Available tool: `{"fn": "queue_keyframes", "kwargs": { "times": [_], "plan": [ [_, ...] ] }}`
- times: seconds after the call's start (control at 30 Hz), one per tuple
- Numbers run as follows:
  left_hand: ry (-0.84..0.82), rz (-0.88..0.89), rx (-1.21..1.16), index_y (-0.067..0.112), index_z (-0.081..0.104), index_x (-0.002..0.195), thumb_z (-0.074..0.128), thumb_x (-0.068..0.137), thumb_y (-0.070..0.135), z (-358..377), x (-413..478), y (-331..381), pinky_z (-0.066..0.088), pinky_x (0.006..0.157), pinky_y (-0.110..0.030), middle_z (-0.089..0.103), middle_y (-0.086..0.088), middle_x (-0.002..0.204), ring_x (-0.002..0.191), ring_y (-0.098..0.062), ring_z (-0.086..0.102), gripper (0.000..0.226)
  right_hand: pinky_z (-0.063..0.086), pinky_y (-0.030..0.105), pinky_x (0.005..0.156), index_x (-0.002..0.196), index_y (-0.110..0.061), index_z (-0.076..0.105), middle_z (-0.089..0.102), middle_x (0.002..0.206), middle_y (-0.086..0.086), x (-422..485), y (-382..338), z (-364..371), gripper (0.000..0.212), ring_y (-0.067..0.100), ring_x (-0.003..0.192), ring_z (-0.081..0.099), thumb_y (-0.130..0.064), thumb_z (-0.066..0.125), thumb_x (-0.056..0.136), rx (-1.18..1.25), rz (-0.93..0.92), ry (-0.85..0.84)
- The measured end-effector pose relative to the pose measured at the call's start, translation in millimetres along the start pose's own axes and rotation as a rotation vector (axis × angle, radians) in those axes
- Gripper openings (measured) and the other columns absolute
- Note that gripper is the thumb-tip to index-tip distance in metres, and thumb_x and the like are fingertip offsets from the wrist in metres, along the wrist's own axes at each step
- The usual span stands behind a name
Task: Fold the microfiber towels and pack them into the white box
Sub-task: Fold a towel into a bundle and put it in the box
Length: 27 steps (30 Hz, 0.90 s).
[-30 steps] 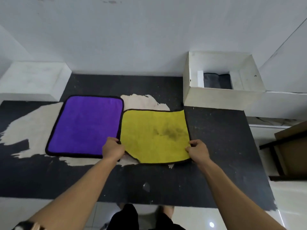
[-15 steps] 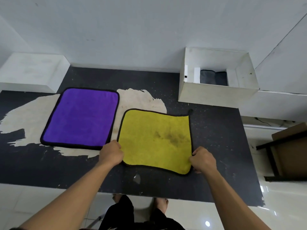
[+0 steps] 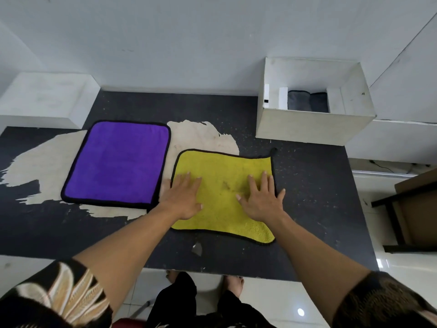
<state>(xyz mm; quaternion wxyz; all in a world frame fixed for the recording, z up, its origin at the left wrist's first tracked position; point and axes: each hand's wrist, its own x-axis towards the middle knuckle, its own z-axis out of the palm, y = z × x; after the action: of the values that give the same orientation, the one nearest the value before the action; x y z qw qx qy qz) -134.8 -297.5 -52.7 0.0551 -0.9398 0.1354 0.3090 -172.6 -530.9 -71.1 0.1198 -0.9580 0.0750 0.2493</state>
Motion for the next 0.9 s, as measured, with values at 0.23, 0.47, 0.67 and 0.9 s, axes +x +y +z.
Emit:
{"fn": "queue_keyframes", "kwargs": {
  "times": [0.23, 0.47, 0.67, 0.9],
  "plan": [
    [-0.028, -0.089, 0.094, 0.022, -0.015, 0.156, 0.036, 0.093, 0.068, 5, -2, -2, 0.002, 0.120, -0.054, -0.016, -0.014, 0.163, 0.151, -0.035, -0.002, 0.093, -0.005, 0.070, 0.112, 0.156, -0.031, -0.009, -0.028, 0.159, 0.013, 13, 15, -8, 0.082, 0.032, 0.147, -0.023, -0.073, 0.024, 0.093, -0.072, -0.012, -0.031],
    [0.096, 0.039, 0.070, 0.030, -0.009, 0.157, 0.040, 0.096, 0.060, -27, 34, 1, 0.009, 0.120, -0.052, -0.014, -0.009, 0.164, 0.151, -0.033, -0.004, 0.084, 0.001, 0.066, 0.115, 0.156, -0.027, 0.004, -0.012, 0.163, 0.014, 36, 6, -37, 0.081, 0.035, 0.150, -0.011, -0.065, 0.040, 0.094, 0.011, 0.010, 0.076],
    [-0.076, 0.043, 0.119, 0.026, -0.025, 0.152, 0.031, 0.096, 0.066, -32, 57, -3, -0.004, 0.120, -0.054, -0.033, -0.012, 0.157, 0.149, -0.035, -0.016, 0.088, -0.006, 0.069, 0.112, 0.152, -0.035, -0.020, -0.034, 0.157, 0.011, 53, 21, -30, 0.096, 0.034, 0.146, -0.024, -0.077, 0.037, 0.087, -0.102, 0.025, -0.064],
    [-0.038, 0.048, 0.068, 0.023, -0.020, 0.154, 0.033, 0.097, 0.063, -36, 61, -4, -0.003, 0.121, -0.053, -0.029, -0.014, 0.158, 0.149, -0.036, -0.015, 0.088, -0.008, 0.070, 0.112, 0.153, -0.033, -0.020, -0.034, 0.157, 0.011, 64, 20, -42, 0.101, 0.037, 0.145, -0.025, -0.076, 0.042, 0.085, -0.118, 0.054, -0.098]
  ]
}}
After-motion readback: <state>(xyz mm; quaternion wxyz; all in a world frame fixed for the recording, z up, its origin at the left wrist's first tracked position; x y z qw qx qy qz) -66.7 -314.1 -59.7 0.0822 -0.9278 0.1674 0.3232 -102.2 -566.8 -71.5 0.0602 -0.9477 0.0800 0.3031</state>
